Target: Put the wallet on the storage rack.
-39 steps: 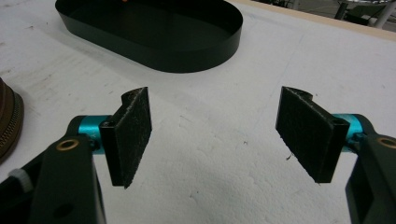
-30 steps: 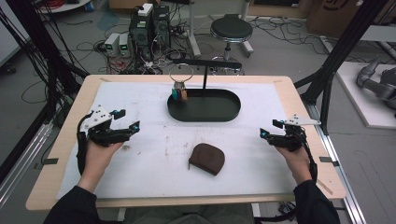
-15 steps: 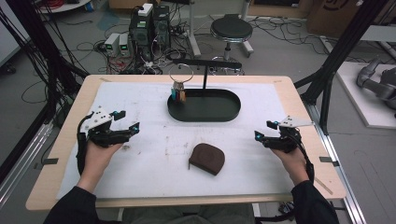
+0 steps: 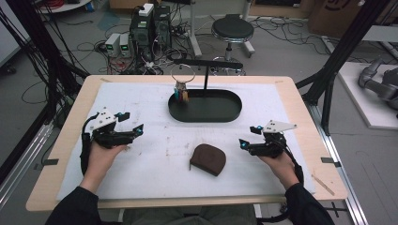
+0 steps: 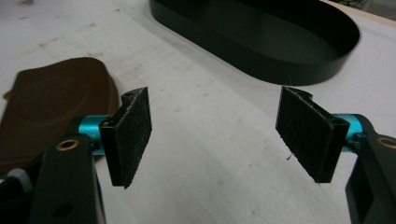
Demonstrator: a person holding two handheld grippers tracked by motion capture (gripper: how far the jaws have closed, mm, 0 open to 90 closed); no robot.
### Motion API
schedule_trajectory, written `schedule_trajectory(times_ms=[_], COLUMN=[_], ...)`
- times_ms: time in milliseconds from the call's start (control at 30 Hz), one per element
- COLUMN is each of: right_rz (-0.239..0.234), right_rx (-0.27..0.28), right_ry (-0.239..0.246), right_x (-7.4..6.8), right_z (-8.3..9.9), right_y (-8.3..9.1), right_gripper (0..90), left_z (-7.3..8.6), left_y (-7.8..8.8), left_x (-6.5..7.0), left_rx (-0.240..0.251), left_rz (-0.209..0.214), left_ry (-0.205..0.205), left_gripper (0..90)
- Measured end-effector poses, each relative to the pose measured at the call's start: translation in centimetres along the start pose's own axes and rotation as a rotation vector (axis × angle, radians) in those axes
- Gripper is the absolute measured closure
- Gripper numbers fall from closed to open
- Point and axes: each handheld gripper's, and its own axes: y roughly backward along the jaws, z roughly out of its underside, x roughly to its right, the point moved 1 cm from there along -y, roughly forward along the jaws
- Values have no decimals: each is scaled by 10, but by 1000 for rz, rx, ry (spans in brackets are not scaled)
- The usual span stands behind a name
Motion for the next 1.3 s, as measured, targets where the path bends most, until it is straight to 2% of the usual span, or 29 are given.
schedule_trajectory(times_ms=[200,333,400,567,733,867,967,1033,1300], right_rz=[-55,-79,-89,-134,-178,-194,-206,-217,-291], right_rx=[-3,-44,-57,-83,-108,-124,-147,-161,-188], right_ry=[-3,-16,-14,-12,-12,-17,-34,-65,-151], right_x=[-19,-29,-32,-38,-40,-43,-44,-42,-35], right_z=[-4,-3,-3,-3,-3,-3,-2,-1,1], right_y=[-11,-21,-25,-30,-35,-38,-41,-43,-47], right_gripper=[275,278,306,455,508,556,580,578,642], left_z=[1,1,2,3,4,5,6,6,5], left_y=[0,-1,-1,-1,-1,0,-1,-1,-2], left_x=[0,0,1,1,2,2,2,3,4], left_rx=[-5,-7,-9,-16,-17,-18,-22,-24,-23], left_rz=[1,4,4,5,4,1,3,3,1], left_ry=[0,1,1,1,2,2,4,6,0], left_gripper=[255,255,255,255,255,255,255,255,255])
